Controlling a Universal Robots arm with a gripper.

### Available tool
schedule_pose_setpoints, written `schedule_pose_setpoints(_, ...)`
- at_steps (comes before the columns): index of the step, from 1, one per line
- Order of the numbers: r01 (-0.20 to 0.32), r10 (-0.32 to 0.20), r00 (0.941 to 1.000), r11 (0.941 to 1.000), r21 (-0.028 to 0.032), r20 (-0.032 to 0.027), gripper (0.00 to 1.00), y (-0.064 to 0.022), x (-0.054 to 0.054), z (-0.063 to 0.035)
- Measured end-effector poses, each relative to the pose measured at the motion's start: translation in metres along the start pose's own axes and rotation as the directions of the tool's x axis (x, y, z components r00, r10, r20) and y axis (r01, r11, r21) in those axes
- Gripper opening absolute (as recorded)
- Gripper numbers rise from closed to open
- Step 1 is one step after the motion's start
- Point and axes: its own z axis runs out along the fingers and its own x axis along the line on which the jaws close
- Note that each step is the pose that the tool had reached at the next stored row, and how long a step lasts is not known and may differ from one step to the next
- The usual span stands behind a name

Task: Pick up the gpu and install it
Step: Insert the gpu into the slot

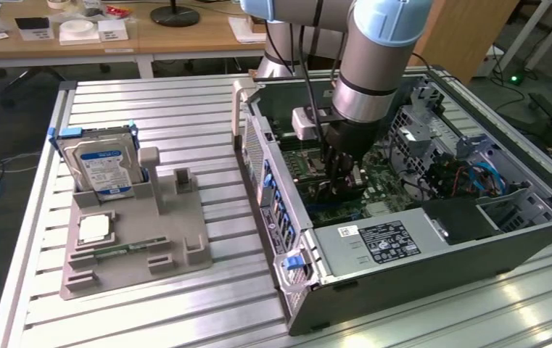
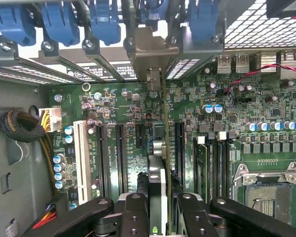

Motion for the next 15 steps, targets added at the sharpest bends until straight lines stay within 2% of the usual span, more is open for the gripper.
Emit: schedule_pose_setpoints(15,0.000,0.000,1.0000,1.0000,-0.0001,-0.0002,0.27,0.0007,0.0000,0.0051)
